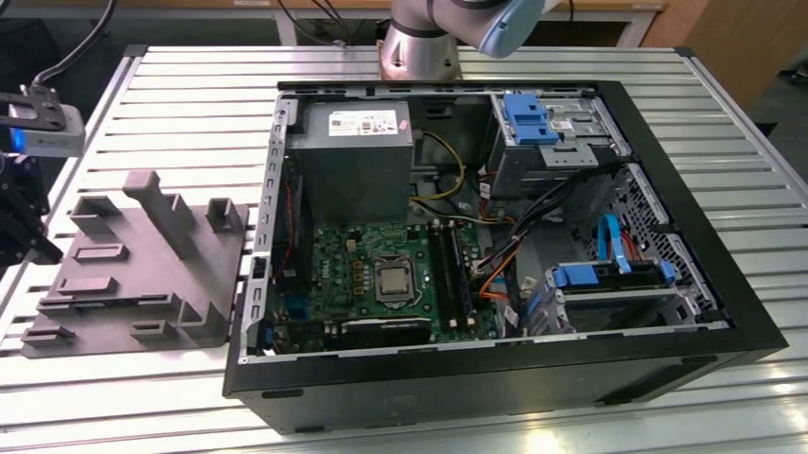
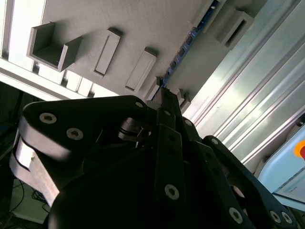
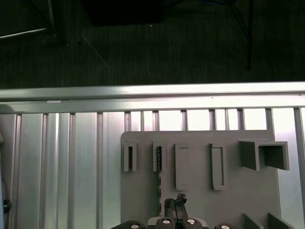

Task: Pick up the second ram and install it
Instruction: 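Pick up the second ram and move it above second insertion slot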

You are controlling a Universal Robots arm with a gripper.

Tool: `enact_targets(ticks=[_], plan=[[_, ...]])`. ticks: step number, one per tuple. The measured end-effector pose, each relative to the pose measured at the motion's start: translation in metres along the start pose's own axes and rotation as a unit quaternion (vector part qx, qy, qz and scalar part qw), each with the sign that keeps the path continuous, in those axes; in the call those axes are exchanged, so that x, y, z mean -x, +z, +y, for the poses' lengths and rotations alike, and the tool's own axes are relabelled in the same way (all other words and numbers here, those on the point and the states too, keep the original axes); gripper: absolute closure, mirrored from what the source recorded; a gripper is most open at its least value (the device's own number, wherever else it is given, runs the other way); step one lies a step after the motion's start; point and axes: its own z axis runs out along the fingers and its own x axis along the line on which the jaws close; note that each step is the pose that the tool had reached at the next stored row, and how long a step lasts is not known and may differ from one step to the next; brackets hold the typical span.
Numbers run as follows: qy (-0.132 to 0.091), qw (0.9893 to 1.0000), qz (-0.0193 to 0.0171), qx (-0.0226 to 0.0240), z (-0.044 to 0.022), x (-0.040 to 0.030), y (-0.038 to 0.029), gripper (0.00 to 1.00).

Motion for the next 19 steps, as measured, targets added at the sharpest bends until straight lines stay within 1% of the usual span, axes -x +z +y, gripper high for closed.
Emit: enact_targets(ticks=[19], plan=[[0.000,1.0000,0.0000,0.0000,-0.0003,-0.0001,0.0060,0.89]])
